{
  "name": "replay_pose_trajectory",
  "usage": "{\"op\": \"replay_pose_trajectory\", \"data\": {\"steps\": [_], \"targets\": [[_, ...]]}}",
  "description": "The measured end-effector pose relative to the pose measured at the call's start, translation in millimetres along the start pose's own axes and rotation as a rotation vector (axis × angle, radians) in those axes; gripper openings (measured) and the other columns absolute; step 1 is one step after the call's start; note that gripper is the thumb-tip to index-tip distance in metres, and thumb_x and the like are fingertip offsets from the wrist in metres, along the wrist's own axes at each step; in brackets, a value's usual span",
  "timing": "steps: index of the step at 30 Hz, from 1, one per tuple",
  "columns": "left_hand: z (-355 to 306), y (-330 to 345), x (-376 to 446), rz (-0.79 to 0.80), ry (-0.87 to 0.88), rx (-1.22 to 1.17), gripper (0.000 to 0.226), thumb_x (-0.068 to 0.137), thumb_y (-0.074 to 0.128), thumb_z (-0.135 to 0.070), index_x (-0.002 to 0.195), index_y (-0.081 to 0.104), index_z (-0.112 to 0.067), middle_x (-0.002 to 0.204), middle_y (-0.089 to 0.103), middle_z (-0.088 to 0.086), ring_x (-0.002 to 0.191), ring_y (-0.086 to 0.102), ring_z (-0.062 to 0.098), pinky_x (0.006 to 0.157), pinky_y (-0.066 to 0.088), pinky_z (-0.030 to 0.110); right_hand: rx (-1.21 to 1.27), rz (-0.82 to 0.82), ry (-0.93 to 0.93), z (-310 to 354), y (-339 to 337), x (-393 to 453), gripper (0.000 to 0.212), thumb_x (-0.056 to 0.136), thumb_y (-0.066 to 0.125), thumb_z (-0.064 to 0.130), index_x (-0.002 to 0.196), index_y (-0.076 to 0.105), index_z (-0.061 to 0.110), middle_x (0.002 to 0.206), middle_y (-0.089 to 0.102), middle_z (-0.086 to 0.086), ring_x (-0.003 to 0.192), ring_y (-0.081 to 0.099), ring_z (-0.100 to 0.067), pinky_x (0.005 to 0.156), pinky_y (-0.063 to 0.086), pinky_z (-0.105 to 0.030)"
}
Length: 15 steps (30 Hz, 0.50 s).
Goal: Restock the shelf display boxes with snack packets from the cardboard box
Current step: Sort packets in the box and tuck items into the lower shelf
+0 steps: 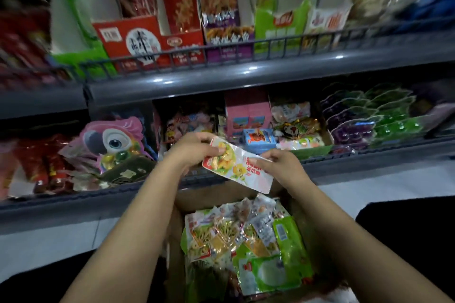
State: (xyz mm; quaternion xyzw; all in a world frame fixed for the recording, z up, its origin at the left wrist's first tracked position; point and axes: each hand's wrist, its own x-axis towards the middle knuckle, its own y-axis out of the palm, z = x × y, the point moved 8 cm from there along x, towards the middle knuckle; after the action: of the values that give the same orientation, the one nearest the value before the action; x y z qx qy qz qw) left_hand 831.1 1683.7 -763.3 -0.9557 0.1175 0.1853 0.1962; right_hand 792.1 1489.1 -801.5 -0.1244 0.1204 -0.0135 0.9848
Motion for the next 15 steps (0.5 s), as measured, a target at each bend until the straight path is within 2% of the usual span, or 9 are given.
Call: {"op": "replay_pose_trajectory", "data": {"steps": [2,4,7,9,11,15], "targets": [[-35.6,-8.4,-15.9,0.008,0.070,0.028,0.018,0.080,0.069,0.001,0.094,0.067,-0.009,0.083,0.070,0.007,0.061,0.066,0.009,0.061,0.056,0.020,0.058,-0.027,-0.039,26.9,-7.8,-4.2,0.020,0.075,0.077,0.023,0.074,0.062,0.009,0.072,0.066,0.004,0.055,0.060,0.002,0.049,0.043,-0.011],[-60.4,-18.6,-29.4,-0.017,0.122,0.036,0.019,0.079,0.071,-0.001,0.095,0.068,-0.010,0.083,0.071,0.005,0.067,0.068,0.014,0.064,0.058,0.024,0.083,-0.057,-0.097,54.4,-15.7,-9.2,0.020,0.074,0.078,0.022,0.073,0.062,0.011,0.072,0.067,0.003,0.059,0.062,-0.005,0.053,0.046,-0.015],[-80.5,-35.7,-45.8,-0.098,0.163,-0.050,0.018,0.078,0.072,-0.004,0.088,0.069,-0.018,0.086,0.073,0.003,0.076,0.070,0.018,0.067,0.057,0.029,0.133,-0.097,-0.168,91.7,-28.0,-16.4,0.018,0.073,0.079,0.022,0.076,0.064,0.012,0.075,0.069,-0.002,0.066,0.064,-0.013,0.063,0.050,-0.028],[-85.6,-45.3,-55.4,-0.158,0.187,-0.166,0.017,0.079,0.072,-0.004,0.089,0.069,-0.017,0.088,0.073,0.005,0.080,0.071,0.021,0.074,0.057,0.034,0.187,-0.105,-0.193,111.4,-34.0,-19.9,0.019,0.074,0.078,0.022,0.080,0.064,0.011,0.066,0.068,0.006,0.061,0.064,-0.007,0.058,0.052,-0.025],[-86.7,-50.3,-60.8,-0.191,0.206,-0.306,0.019,0.079,0.070,-0.004,0.096,0.068,-0.012,0.089,0.074,0.006,0.082,0.071,0.023,0.079,0.056,0.038,0.270,-0.097,-0.201,128.1,-38.9,-21.8,0.015,0.078,0.074,0.018,0.083,0.063,0.010,0.059,0.066,0.010,0.054,0.061,-0.003,0.050,0.046,-0.018],[-96.1,-44.9,-61.4,-0.178,0.231,-0.521,0.018,0.082,0.067,-0.002,0.098,0.065,-0.010,0.086,0.074,0.007,0.071,0.070,0.018,0.059,0.055,0.028,0.391,-0.041,-0.170,156.4,-46.1,-19.6,0.013,0.082,0.069,0.017,0.091,0.066,0.007,0.066,0.068,0.004,0.051,0.058,-0.005,0.046,0.042,-0.016]]}}
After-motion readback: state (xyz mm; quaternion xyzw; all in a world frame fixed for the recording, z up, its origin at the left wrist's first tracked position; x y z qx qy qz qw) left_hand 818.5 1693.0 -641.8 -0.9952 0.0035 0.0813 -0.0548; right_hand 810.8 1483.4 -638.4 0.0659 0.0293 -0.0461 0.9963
